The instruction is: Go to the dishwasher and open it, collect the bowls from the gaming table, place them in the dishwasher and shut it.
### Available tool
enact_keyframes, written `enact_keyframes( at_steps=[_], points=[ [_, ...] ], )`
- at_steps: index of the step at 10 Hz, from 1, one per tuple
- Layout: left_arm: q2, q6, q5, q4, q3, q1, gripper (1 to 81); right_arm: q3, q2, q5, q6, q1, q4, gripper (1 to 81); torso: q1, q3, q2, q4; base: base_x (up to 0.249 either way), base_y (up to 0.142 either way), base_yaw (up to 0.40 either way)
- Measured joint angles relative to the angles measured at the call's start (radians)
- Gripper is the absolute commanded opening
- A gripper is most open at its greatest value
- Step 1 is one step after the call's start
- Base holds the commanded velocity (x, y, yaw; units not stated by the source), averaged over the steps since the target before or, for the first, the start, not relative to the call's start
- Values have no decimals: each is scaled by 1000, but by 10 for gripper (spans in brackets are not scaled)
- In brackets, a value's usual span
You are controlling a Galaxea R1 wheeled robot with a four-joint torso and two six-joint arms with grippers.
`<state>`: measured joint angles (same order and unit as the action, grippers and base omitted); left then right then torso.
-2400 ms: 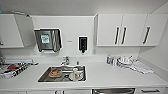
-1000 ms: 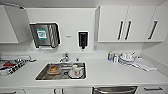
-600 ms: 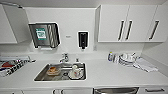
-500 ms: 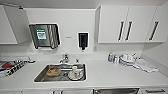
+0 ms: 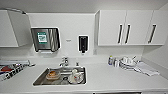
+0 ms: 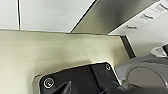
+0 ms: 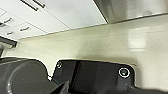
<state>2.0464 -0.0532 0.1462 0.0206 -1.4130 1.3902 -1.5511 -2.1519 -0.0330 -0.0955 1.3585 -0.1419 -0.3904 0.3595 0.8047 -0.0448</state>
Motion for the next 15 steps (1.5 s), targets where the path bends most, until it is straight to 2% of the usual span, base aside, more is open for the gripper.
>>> enact_keyframes(
  at_steps=[2, 4, 7, 8, 11, 15],
  points=[
    [-139, 0, 23, 29, 148, -15, 811, 59, 57, 4, -19, -31, 0, 811, -34, 37, 53, 0, 0, 0, 0],
    [-247, 0, 37, 66, 263, -29, 811, 106, 102, 7, -51, -78, 0, 811, -75, 99, 119, 0, 0, 0, 0],
    [-335, 0, 53, 141, 368, -111, 811, 157, 143, 10, -89, -119, 0, 811, -145, 197, 228, 0, 0, 0, 0],
    [-344, 0, 54, 156, 392, -136, 811, 160, 146, 15, -99, -129, 0, 811, -164, 206, 257, 0, 0, 0, 0],
    [-377, 5, 49, 167, 413, -180, 811, 206, 188, 19, -191, -211, 0, 811, -226, 219, 357, 0, 0, 0, 0],
    [-383, 5, 41, 172, 423, -183, 811, 274, 275, 26, -291, -284, 0, 811, -309, 232, 492, 0, 0, 0, 0]
  ],
)
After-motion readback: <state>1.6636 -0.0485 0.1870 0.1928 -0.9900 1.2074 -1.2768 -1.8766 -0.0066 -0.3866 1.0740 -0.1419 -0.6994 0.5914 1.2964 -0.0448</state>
